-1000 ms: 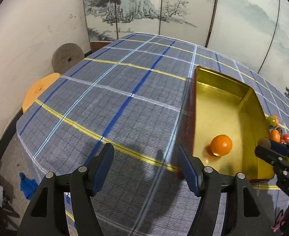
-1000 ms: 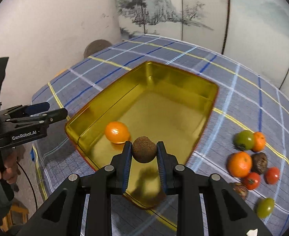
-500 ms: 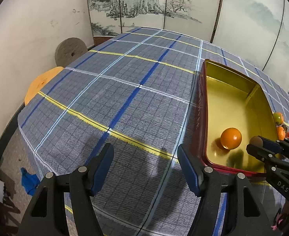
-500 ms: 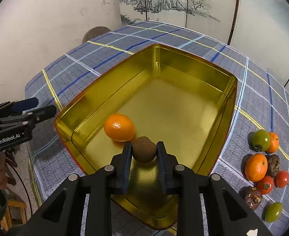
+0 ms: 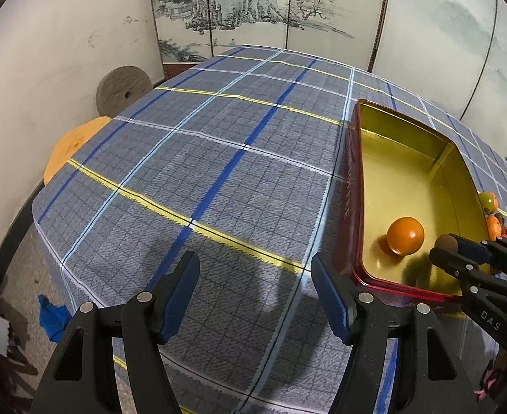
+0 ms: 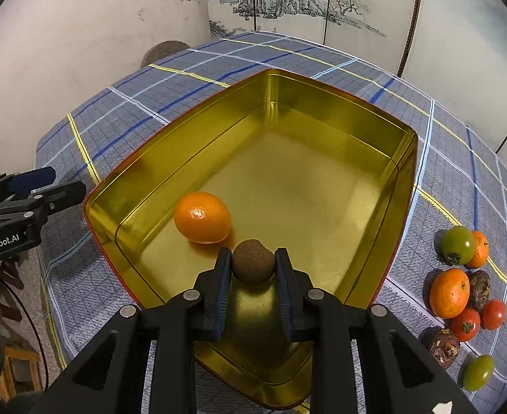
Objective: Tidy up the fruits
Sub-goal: 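Carry the kiwi into the gold tin and open the right gripper, then grasp the green tomato with the right gripper while the left gripper returns to the fruits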
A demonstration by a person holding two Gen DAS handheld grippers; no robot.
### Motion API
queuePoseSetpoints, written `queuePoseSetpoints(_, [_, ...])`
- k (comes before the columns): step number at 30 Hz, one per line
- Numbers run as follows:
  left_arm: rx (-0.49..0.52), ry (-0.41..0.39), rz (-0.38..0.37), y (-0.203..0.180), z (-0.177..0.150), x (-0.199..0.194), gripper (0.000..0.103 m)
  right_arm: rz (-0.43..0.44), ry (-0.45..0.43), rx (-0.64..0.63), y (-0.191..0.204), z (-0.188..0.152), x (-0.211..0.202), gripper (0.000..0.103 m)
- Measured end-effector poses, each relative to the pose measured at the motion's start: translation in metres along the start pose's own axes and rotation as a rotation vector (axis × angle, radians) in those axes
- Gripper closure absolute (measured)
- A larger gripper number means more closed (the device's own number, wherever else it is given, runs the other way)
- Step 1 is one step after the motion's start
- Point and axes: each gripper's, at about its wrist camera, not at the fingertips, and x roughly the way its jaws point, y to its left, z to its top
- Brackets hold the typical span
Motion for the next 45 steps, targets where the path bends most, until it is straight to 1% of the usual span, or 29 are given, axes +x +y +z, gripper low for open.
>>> queuePoseSetpoints(8, [0.010,0.007,-0.006,-0.006,-0.001,-0.002,0.035,0.000,-0.002,0.000,0.000,0.000,0.000,0.079])
queuePoseSetpoints(13, [0.020,0.006,-0.008,-0.011,-0.003,-0.005,0.035,0.001,-0.007,0.005,0.000,0.000,-0.002,0.074])
queuePoseSetpoints(16, [0.026,0.000,-0.013,-0.014,-0.002,-0.008,0.035,0.016,-0.014,0.012,-0.001,-0.001,-0.005,0.072])
queuePoseSetpoints(20, [0.034,-0.012,-0.022,-0.021,-0.001,-0.013,0.035,0.032,-0.051,0.027,-0.004,-0.003,-0.017,0.072])
queuePoseSetpoints(22, [0.042,-0.027,-0.011,-0.025,0.000,-0.016,0.035,0.041,-0.074,0.039,-0.007,-0.005,-0.025,0.072])
queuePoseSetpoints(24, [0.039,-0.036,-0.041,-0.027,0.001,-0.022,0.035,0.042,-0.102,0.055,-0.011,-0.009,-0.036,0.071])
queuePoseSetpoints(26, [0.040,-0.059,-0.042,-0.030,0.005,-0.029,0.035,0.040,-0.122,0.073,-0.016,-0.013,-0.045,0.071])
queuePoseSetpoints(30, [0.060,-0.081,-0.070,-0.041,0.010,-0.040,0.035,0.004,-0.154,0.117,-0.036,-0.026,-0.066,0.070])
queuePoseSetpoints(36, [0.125,-0.078,-0.134,-0.076,0.009,-0.046,0.035,-0.106,-0.167,0.228,-0.090,-0.058,-0.091,0.070])
queuePoseSetpoints(41, [0.202,-0.068,-0.190,-0.116,0.002,-0.049,0.035,-0.186,-0.152,0.322,-0.133,-0.091,-0.106,0.070])
queuePoseSetpoints(45, [0.252,-0.062,-0.226,-0.142,-0.002,-0.052,0.035,-0.228,-0.120,0.359,-0.150,-0.115,-0.105,0.070])
